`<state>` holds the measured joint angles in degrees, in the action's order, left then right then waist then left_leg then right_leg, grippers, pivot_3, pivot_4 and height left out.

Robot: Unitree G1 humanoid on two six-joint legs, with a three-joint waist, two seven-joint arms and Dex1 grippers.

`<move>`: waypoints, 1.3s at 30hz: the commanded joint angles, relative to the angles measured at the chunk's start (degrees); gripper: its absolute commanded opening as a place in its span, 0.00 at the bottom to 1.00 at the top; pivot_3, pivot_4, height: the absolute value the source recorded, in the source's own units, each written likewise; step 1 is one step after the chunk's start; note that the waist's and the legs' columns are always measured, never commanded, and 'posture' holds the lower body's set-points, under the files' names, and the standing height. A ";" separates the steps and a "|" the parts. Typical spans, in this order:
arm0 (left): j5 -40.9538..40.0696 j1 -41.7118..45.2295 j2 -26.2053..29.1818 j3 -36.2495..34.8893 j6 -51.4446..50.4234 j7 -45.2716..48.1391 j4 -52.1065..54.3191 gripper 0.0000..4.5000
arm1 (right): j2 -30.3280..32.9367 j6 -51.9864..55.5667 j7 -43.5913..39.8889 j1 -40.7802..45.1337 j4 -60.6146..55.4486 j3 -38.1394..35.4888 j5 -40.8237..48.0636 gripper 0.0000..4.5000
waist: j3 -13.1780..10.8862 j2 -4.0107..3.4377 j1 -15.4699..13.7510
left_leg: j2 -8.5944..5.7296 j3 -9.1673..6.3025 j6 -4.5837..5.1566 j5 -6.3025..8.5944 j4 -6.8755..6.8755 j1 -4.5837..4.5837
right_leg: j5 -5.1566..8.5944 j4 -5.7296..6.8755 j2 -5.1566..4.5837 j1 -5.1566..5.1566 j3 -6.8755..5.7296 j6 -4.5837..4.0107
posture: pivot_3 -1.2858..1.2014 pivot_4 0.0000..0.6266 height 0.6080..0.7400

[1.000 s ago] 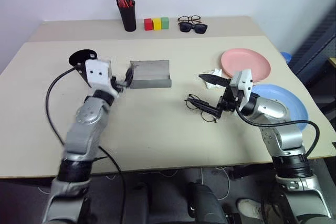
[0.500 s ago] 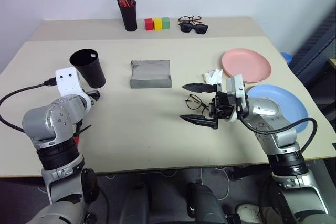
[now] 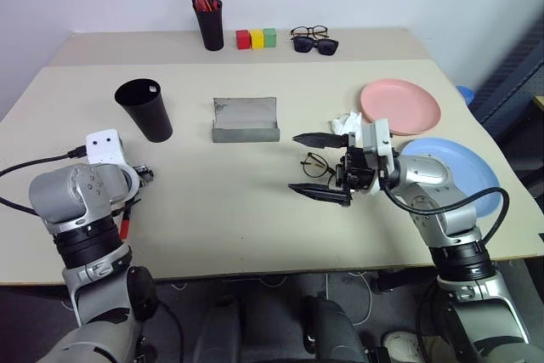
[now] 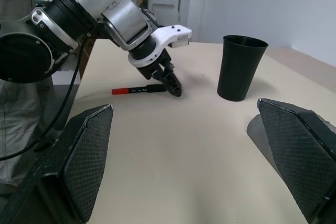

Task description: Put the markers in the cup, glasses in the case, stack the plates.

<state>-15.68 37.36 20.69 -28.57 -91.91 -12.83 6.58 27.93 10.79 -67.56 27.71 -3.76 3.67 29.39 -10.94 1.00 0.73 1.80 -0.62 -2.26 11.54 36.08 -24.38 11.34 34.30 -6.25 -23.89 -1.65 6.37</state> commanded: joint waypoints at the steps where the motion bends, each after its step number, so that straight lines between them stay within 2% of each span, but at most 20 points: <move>1: 1.60 -1.15 1.15 1.51 -0.59 1.06 -2.10 0.37 | 0.28 -1.48 0.42 -0.16 -0.56 -1.43 -0.28 1.00 | 0.03 -0.05 0.12 | 0.00 0.00 0.00 0.00 0.00 0.01 | 0.00 0.01 0.00 0.00 0.00 0.00 | 0.52 0.24 1.00; 4: 1.32 -1.84 1.57 2.21 -0.59 2.41 -1.80 0.03 | 0.35 -1.93 0.66 -0.36 -0.24 -1.53 -0.52 1.00 | 0.06 -0.09 0.40 | 0.02 0.01 0.00 0.00 -0.07 0.11 | -0.01 0.04 0.00 0.00 0.00 0.00 | 0.52 0.24 1.00; 5: 1.37 -2.01 1.68 2.34 -0.59 2.75 -1.65 0.02 | 0.35 -2.13 0.66 -0.46 -0.12 -1.51 -0.63 1.00 | 0.06 -0.09 0.42 | 0.02 0.01 0.00 0.00 -0.08 0.13 | -0.01 0.07 0.00 0.00 0.01 -0.01 | 0.52 0.24 1.00; 14: -2.36 -3.20 1.67 3.08 -0.59 8.07 4.36 0.02 | 0.06 -3.59 0.66 -0.28 1.25 -1.26 -1.35 1.00 | 0.06 -0.09 0.07 | 0.02 0.03 0.00 0.00 -0.07 0.09 | 0.00 0.01 0.00 0.00 0.02 -0.01 | 0.52 0.24 1.00; 23: -1.05 0.42 -0.22 2.12 2.83 10.79 10.54 0.02 | -0.14 -3.63 1.26 0.40 1.38 -1.07 -1.73 1.00 | -0.01 0.02 -0.08 | 0.01 0.02 0.00 0.00 -0.01 -0.01 | 0.00 -0.03 0.00 -0.02 0.01 -0.03 | 0.52 0.24 1.00; 26: -2.98 0.21 -0.70 4.05 8.36 14.08 15.73 0.02 | -0.20 -3.30 1.67 0.55 1.03 -1.00 -1.73 1.00 | -0.01 0.02 -0.04 | 0.01 0.02 -0.01 0.00 -0.02 -0.02 | 0.00 -0.04 -0.01 -0.02 0.02 -0.03 | 0.52 0.24 1.00; 30: -4.64 1.14 -4.32 4.82 14.89 15.79 21.90 0.02 | -0.28 -2.53 2.54 0.89 0.21 -0.85 -1.64 1.00 | -0.01 0.02 -0.16 | 0.01 0.02 -0.01 0.00 -0.03 -0.05 | 0.00 -0.08 -0.01 -0.02 0.02 -0.04 | 0.52 0.24 1.00; 35: 0.86 2.21 -4.46 11.20 33.45 14.22 20.77 0.02 | -0.29 -2.29 3.13 1.39 0.32 -1.01 -1.67 1.00 | -0.01 0.02 -0.13 | 0.01 0.03 0.00 -0.01 -0.01 -0.05 | 0.00 -0.08 0.00 -0.02 0.02 -0.05 | 0.52 0.24 1.00; 39: 3.63 5.35 -5.40 12.80 44.00 12.42 16.54 0.02 | -0.36 -2.56 3.17 1.73 0.96 -0.98 -1.83 1.00 | -0.01 0.03 -0.16 | 0.01 0.03 0.00 -0.01 0.00 -0.06 | 0.00 -0.11 -0.01 -0.02 0.03 -0.06 | 0.52 0.24 1.00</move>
<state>-13.63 41.04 15.26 -16.20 -53.15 0.48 23.80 27.74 8.82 -64.49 27.74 -1.50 3.64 27.22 -10.95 1.03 0.56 1.81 -0.59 -2.26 11.53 36.08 -24.44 11.34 34.19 -6.26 -23.91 -1.63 6.31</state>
